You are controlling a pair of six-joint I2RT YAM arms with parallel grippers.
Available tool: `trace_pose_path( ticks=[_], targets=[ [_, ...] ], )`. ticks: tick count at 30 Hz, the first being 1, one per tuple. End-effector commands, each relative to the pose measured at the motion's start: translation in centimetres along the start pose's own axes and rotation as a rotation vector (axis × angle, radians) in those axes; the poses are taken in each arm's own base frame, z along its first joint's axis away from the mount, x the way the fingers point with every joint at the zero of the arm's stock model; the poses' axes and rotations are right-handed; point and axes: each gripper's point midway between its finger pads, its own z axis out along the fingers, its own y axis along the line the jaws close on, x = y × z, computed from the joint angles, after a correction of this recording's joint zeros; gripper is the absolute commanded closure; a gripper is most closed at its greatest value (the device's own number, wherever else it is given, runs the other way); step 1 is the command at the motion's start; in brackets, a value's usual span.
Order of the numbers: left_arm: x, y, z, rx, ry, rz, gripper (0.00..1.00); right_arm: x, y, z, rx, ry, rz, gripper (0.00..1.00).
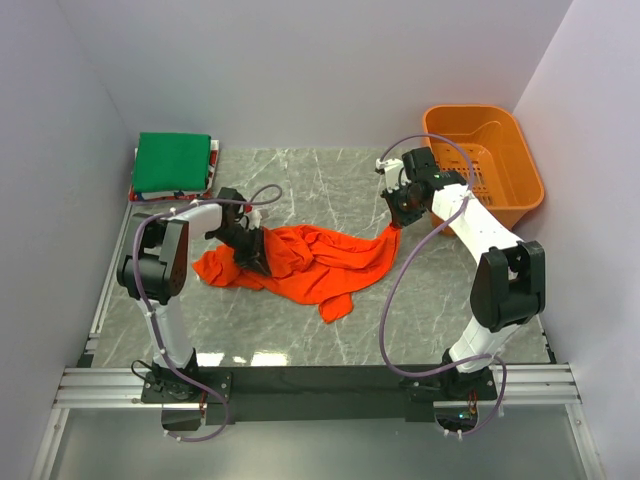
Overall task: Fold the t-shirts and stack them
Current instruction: Flatten the tshirt out
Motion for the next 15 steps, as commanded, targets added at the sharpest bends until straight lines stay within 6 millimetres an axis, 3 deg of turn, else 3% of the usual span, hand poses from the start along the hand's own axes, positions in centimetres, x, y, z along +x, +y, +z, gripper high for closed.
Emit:
trace_pose_path(
  ticks=[1,4,7,12,13,14,15],
  targets=[
    [-1.6,-2.0,-1.4,0.049,-0.053,0.055,0.92,-1.4,-0.7,-1.1,0.020,-0.040,-0.004,1.00],
    [-3.0,-2.4,-3.4,0.069,-0.107,0.059,0.99,-1.6,-1.1,-1.6,0.045,-0.053,-0.016,1.00],
    [-5.6,-3.5,-6.7,0.108,-0.192,0.094,0.99,-2.3,-2.2,-2.6,0.077,-0.084,-0.015,1.00],
    [-12.9,-6.6,-15.8,0.171,-0.422,0.167,0.99,-4.6,-5.1,-5.1,0.154,-0.179,0.007,1.00],
    [-14.1,-7.0,-17.5,0.183,-0.468,0.174,0.99,-5.9,-5.7,-6.2,0.180,-0.233,0.004,1.00],
    [-16.3,-7.7,-20.9,0.207,-0.560,0.208,0.99,-6.6,-6.3,-6.9,0.202,-0.262,0.007,1.00],
    [-17.3,-8.4,-22.8,0.227,-0.610,0.200,0.99,-7.3,-6.9,-7.6,0.223,-0.291,0.013,1.00]
  ],
)
